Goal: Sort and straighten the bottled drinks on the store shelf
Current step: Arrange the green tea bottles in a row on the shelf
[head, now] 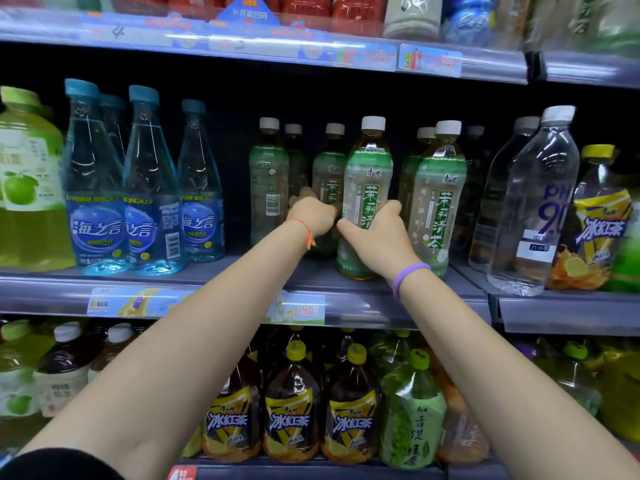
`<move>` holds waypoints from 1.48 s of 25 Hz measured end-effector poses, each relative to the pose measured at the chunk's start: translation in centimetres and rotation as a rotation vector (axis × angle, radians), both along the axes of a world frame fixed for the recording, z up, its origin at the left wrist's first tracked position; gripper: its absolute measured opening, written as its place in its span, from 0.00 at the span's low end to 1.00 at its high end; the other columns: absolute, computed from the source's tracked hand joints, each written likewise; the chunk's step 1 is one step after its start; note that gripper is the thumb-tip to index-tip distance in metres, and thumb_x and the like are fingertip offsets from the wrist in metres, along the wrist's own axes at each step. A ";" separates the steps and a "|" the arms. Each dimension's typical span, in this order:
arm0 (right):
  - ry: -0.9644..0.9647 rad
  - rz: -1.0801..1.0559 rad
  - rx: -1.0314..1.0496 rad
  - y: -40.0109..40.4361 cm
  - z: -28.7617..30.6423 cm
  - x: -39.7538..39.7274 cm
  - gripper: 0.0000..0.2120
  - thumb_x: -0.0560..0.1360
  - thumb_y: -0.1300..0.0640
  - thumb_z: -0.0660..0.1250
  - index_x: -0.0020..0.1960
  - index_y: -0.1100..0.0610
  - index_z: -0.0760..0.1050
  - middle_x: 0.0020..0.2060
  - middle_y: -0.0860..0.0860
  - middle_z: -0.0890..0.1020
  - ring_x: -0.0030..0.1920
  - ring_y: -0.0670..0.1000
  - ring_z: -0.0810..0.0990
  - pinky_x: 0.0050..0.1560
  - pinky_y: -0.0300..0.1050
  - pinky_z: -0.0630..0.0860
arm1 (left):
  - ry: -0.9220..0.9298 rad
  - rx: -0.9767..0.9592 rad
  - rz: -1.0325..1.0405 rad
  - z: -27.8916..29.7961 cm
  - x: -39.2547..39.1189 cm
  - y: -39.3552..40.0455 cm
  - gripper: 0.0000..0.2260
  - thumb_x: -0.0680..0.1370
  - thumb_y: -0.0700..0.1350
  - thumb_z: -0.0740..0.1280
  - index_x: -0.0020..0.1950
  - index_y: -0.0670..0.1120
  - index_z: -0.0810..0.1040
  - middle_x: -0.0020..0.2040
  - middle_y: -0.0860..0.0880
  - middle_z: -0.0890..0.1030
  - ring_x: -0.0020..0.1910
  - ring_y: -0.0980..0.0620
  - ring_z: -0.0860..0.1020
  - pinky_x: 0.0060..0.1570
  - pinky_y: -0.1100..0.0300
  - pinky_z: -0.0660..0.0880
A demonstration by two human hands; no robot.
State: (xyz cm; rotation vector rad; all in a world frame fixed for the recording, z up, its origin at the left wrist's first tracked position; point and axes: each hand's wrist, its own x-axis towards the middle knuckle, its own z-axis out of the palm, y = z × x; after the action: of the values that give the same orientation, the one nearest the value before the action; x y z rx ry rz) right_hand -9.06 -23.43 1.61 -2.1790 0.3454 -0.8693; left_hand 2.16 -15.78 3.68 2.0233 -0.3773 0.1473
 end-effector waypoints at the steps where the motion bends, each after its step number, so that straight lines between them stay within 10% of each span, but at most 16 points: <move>1: -0.018 0.000 0.002 0.0 -0.2 0.0 0.24 0.75 0.48 0.69 0.53 0.58 0.57 0.57 0.57 0.73 0.51 0.57 0.75 0.44 0.46 0.68 | -0.006 -0.014 -0.025 -0.2 0.3 0.0 0.29 0.75 0.51 0.71 0.73 0.43 0.66 0.70 0.39 0.72 0.66 0.38 0.73 0.66 0.47 0.73; 13: -0.056 -0.044 -0.035 0.3 -0.8 -0.2 0.20 0.78 0.50 0.66 0.54 0.57 0.56 0.51 0.56 0.77 0.43 0.54 0.76 0.33 0.44 0.68 | 0.196 -0.232 -0.323 -0.6 -0.4 -0.1 0.25 0.82 0.55 0.62 0.78 0.50 0.63 0.72 0.47 0.73 0.67 0.45 0.72 0.60 0.50 0.69; 22: -0.144 -0.111 -0.103 0.7 -1.7 -0.7 0.31 0.78 0.52 0.67 0.71 0.65 0.56 0.63 0.61 0.71 0.61 0.62 0.74 0.59 0.57 0.74 | 0.302 -0.238 -0.554 -0.7 -1.1 -0.2 0.08 0.82 0.50 0.62 0.57 0.51 0.77 0.45 0.51 0.82 0.45 0.52 0.78 0.51 0.55 0.74; 29: -0.195 -0.177 -0.164 1.5 -1.9 -1.3 0.38 0.76 0.52 0.69 0.76 0.65 0.52 0.69 0.61 0.68 0.69 0.60 0.69 0.66 0.53 0.70 | 0.308 -0.208 -0.595 -0.5 -1.1 -0.3 0.31 0.71 0.71 0.62 0.65 0.52 0.79 0.64 0.49 0.81 0.65 0.49 0.76 0.70 0.47 0.68; 33: -0.466 -0.211 -0.469 5.1 -1.1 -2.0 0.37 0.76 0.60 0.64 0.78 0.68 0.49 0.76 0.64 0.56 0.78 0.61 0.54 0.77 0.55 0.55 | -0.151 -0.279 -0.164 0.2 -2.6 1.7 0.15 0.80 0.50 0.62 0.56 0.41 0.81 0.55 0.45 0.83 0.54 0.49 0.78 0.50 0.61 0.69; 37: -0.344 0.063 -0.385 7.4 0.6 -0.2 0.25 0.77 0.65 0.60 0.74 0.62 0.63 0.69 0.58 0.69 0.70 0.57 0.68 0.68 0.46 0.66 | -0.705 -0.427 0.188 -0.2 -3.3 6.8 0.11 0.74 0.42 0.61 0.55 0.41 0.77 0.54 0.44 0.74 0.54 0.49 0.71 0.53 0.62 0.65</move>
State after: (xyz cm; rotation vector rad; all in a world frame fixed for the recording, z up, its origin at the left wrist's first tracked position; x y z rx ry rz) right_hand -9.28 -16.03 2.17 -2.3078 -0.0680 -1.3370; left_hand -1.14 -8.93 3.47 1.5273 -0.5348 0.9879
